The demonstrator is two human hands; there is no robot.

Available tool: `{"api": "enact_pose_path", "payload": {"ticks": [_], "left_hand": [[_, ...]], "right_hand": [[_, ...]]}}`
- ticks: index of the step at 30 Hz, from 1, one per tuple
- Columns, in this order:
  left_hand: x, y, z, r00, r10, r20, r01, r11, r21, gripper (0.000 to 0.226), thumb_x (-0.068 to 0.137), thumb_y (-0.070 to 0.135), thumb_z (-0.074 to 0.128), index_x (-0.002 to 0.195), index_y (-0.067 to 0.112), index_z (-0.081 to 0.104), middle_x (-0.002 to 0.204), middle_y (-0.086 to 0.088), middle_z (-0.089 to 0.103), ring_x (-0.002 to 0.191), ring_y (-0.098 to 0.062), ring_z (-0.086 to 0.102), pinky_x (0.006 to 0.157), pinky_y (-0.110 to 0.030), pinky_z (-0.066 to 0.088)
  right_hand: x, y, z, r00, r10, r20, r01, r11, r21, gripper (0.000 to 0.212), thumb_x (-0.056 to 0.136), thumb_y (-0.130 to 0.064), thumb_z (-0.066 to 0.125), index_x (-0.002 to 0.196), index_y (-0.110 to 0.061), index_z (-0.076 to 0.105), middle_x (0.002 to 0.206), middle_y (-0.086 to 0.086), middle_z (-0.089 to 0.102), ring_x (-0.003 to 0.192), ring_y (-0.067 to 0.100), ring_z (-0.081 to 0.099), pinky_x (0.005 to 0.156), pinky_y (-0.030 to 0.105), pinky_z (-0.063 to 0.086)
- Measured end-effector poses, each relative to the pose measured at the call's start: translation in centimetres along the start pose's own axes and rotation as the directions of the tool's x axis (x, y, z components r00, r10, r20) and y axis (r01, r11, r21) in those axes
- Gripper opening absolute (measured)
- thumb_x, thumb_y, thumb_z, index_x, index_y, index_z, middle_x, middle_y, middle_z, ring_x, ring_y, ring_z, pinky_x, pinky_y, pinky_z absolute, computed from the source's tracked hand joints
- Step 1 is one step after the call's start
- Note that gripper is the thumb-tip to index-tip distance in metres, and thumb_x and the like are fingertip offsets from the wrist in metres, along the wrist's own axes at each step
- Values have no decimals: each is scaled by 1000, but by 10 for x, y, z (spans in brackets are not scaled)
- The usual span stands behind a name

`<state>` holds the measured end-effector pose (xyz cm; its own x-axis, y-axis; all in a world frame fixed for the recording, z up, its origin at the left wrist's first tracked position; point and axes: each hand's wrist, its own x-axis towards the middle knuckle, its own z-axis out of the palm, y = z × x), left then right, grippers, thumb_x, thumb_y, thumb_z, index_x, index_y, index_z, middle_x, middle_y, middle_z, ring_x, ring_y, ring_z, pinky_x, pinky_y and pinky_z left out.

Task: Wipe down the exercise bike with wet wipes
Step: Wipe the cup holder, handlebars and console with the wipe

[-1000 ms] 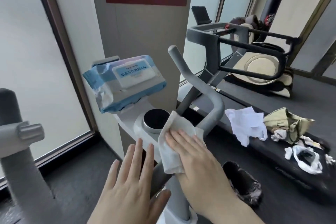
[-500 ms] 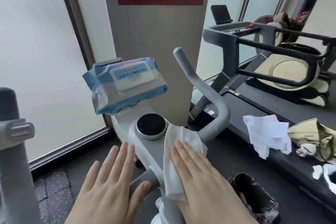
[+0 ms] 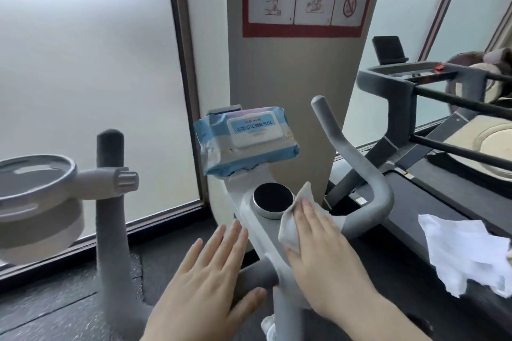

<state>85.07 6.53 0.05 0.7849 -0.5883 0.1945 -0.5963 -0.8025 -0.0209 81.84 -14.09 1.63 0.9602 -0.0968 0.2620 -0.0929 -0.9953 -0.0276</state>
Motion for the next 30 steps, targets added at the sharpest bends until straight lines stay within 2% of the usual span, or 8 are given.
{"api": "enact_pose_path", "payload": {"ticks": [5,8,10,12,14,18,24,30], "left_hand": [[0,6,-7,990,-78,116,90,991,-103,80,92,71,16,130,17,61,134,-1,60,118,-19,61,94,-31,32],[0,8,-12,990,-75,119,93,985,-148,71,95,67,16,138,24,54,142,2,53,127,-14,54,99,-30,30],[5,14,-21,995,-46,94,71,957,-280,70,92,71,11,148,37,35,156,14,27,143,-2,26,111,-22,16],[17,25,-24,997,-27,-71,-6,905,-425,70,80,77,4,146,53,8,153,34,-9,140,15,-12,113,-8,-5],[28,40,-31,996,17,-88,-58,866,-497,70,76,72,3,144,55,7,149,40,-13,134,20,-22,110,-6,-11],[47,64,-28,988,125,-95,-154,880,-450,73,80,65,0,148,47,21,153,35,-5,137,18,-18,112,-9,-12],[68,90,-18,988,140,-66,-153,942,-299,86,73,61,-13,152,39,14,159,23,0,146,5,-5,115,-17,-8],[68,88,-10,988,142,-55,-149,974,-170,57,98,47,24,135,20,57,140,4,55,129,-15,53,101,-30,28]], "right_hand": [[-32,3,3,979,-195,-60,202,968,147,65,71,-31,41,132,-10,51,133,3,60,126,15,52,104,33,29],[-26,20,-10,989,-151,-6,146,946,290,65,85,-36,29,149,-27,30,154,-17,28,139,-14,11,115,18,4],[-6,30,-12,997,-70,-10,68,912,405,53,100,-41,19,152,-35,12,149,-31,3,120,-30,-22,110,11,-15],[15,40,-8,1000,5,27,-17,891,453,45,105,-37,23,150,-34,23,137,-32,14,115,-29,-11,111,16,-14],[19,42,-2,997,28,-75,15,858,514,41,105,-32,26,140,-31,45,133,-27,40,118,-24,15,119,28,-7],[-14,71,23,952,-77,-295,202,884,422,43,97,-23,31,135,-29,52,137,-19,51,135,-3,36,120,35,4],[14,145,20,953,172,-248,-79,936,344,54,97,-34,18,134,-21,55,140,-7,53,140,6,32,119,25,-7],[-14,100,37,949,-203,-240,281,891,357,51,92,-21,38,143,-22,43,148,-7,42,144,10,25,120,37,7]]}}
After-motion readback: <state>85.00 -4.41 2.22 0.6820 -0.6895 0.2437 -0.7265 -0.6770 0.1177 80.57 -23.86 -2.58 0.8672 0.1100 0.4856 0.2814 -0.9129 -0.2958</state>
